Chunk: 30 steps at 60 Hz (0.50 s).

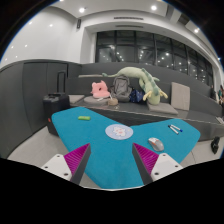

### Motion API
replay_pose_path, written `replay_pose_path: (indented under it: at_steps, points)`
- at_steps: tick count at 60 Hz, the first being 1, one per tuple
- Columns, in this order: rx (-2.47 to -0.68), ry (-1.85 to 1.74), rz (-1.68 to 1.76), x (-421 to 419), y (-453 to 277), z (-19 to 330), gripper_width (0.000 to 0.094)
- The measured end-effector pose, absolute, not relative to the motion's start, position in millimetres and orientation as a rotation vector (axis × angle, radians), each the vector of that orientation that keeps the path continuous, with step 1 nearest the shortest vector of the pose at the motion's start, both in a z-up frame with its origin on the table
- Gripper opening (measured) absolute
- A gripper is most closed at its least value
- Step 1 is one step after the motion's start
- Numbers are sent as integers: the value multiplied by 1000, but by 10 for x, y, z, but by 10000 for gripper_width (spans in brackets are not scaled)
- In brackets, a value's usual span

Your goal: Arrange mouse

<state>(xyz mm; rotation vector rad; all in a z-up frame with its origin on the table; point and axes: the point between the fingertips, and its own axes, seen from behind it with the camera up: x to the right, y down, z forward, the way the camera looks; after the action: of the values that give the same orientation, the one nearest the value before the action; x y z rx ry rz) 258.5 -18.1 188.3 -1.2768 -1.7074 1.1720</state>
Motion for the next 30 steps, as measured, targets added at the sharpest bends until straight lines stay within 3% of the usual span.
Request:
replay_pose_path:
  at_steps: [10, 30]
  points:
    - [-1311, -1637, 1101, 2480, 273, 1839, 854]
    - [-1391, -1558, 939, 2093, 1629, 1285, 854]
